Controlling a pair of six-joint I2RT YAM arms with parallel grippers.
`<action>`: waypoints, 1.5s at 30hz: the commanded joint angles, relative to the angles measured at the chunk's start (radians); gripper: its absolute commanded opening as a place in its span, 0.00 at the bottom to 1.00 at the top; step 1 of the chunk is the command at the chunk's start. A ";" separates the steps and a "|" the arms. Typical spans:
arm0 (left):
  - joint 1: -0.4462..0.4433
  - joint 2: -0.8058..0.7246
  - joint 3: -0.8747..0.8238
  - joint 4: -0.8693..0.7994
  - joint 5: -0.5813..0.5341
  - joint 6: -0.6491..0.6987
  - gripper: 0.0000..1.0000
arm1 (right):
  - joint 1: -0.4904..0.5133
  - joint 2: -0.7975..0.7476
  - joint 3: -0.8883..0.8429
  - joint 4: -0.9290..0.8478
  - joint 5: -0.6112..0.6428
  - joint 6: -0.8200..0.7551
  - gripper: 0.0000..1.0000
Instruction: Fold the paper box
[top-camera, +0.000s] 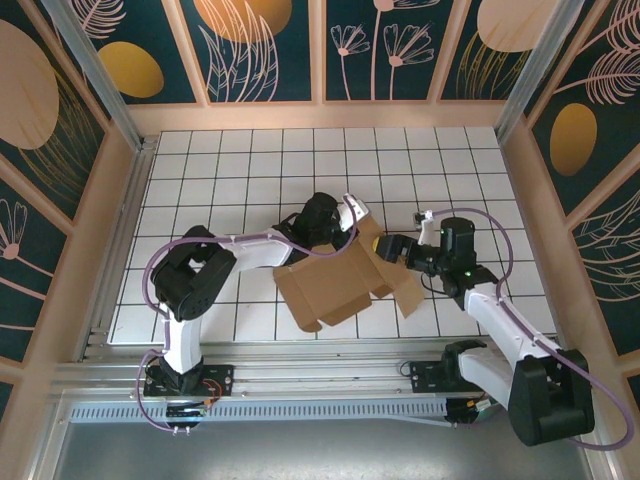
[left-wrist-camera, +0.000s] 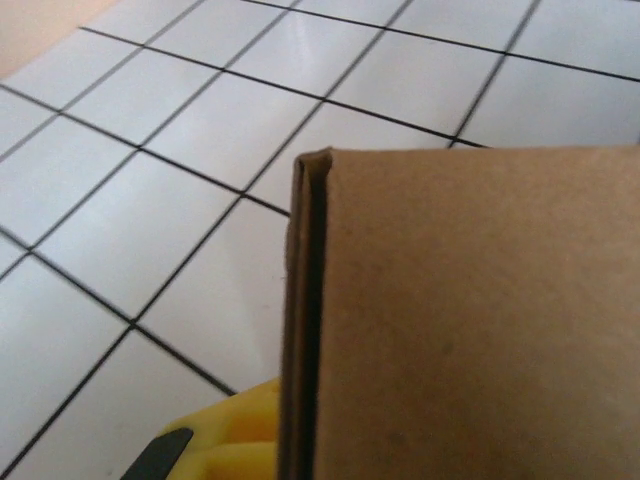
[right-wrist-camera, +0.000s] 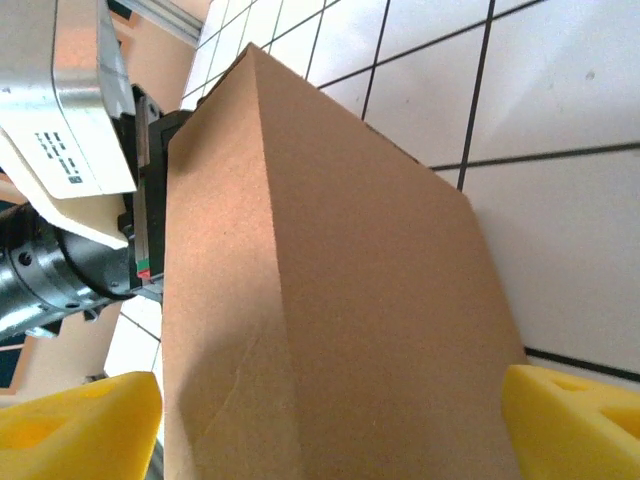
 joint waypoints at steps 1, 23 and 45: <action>0.009 -0.017 -0.020 0.048 -0.208 0.048 0.00 | 0.010 0.074 0.058 0.062 0.042 -0.051 0.82; 0.164 0.095 -0.023 0.022 -0.148 -0.140 0.13 | 0.124 0.654 0.561 0.022 0.094 -0.203 0.58; 0.195 0.002 -0.083 0.090 -0.133 -0.381 0.24 | 0.094 0.603 0.655 -0.031 0.167 -0.185 0.72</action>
